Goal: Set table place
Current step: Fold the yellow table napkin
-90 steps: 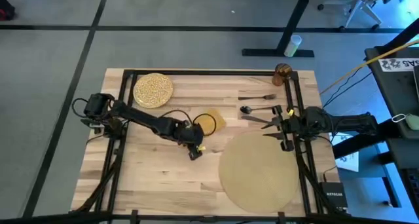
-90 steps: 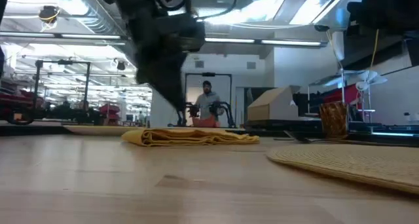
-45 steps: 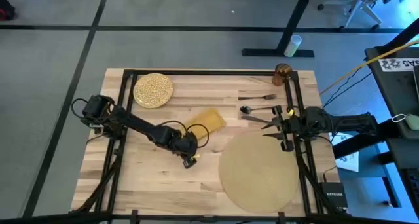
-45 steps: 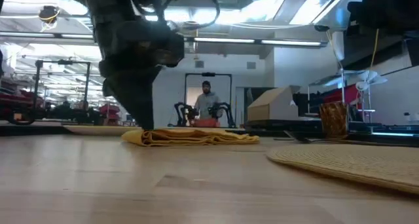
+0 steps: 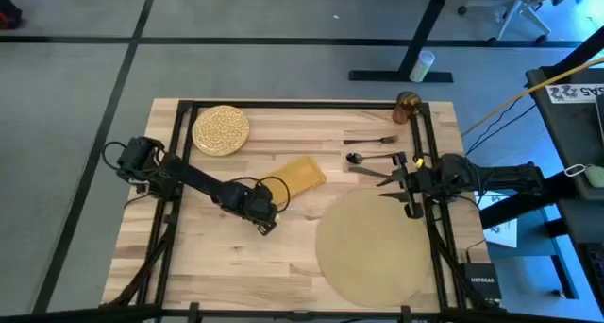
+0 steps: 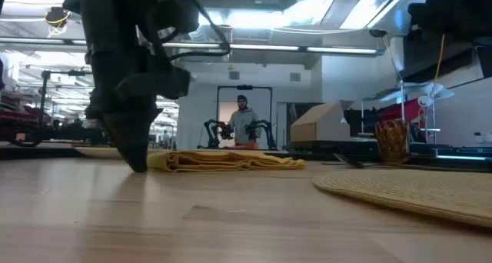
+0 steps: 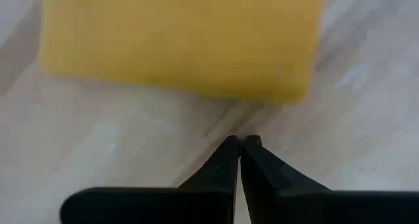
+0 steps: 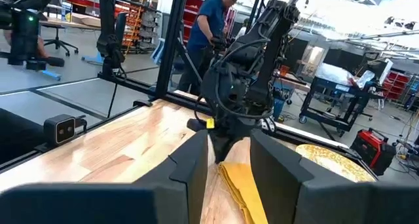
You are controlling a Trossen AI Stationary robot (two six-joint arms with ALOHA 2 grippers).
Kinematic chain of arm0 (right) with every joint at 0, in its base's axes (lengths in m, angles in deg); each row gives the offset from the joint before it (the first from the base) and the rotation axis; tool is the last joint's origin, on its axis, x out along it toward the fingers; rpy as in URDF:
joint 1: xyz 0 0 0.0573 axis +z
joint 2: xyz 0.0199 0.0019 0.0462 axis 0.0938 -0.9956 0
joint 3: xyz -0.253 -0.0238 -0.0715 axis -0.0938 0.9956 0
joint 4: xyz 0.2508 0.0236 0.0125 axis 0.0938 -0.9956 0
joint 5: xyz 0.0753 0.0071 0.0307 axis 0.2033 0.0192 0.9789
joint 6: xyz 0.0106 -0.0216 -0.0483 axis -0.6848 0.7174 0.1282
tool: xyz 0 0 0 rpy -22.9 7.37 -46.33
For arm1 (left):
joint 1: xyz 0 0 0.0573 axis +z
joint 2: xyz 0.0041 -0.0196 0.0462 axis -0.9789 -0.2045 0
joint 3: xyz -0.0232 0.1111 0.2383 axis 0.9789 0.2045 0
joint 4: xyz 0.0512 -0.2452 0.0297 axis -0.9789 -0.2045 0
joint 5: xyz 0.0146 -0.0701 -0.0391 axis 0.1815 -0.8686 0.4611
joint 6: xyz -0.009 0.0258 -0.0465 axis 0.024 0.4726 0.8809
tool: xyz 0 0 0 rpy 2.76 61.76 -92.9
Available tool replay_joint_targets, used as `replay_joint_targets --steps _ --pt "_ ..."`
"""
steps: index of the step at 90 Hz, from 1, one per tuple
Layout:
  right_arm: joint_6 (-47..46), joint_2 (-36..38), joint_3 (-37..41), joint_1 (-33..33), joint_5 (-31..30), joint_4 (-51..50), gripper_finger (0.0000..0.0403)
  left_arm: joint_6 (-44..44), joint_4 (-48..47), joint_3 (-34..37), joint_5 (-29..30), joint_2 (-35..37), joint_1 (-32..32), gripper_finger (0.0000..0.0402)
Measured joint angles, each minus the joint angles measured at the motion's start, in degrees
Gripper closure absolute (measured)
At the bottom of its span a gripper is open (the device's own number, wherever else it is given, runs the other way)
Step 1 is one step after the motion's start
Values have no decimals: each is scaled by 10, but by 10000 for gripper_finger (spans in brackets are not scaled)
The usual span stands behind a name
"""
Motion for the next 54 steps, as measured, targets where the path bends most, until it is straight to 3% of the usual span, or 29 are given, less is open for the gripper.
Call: replay_joint_targets --steps 26,54 --pt "0 0 0 0 0 1 304 13 -49 2 41 46 17 402" --pt "0 0 0 0 0 1 304 -46 161 1 26 70 19 402"
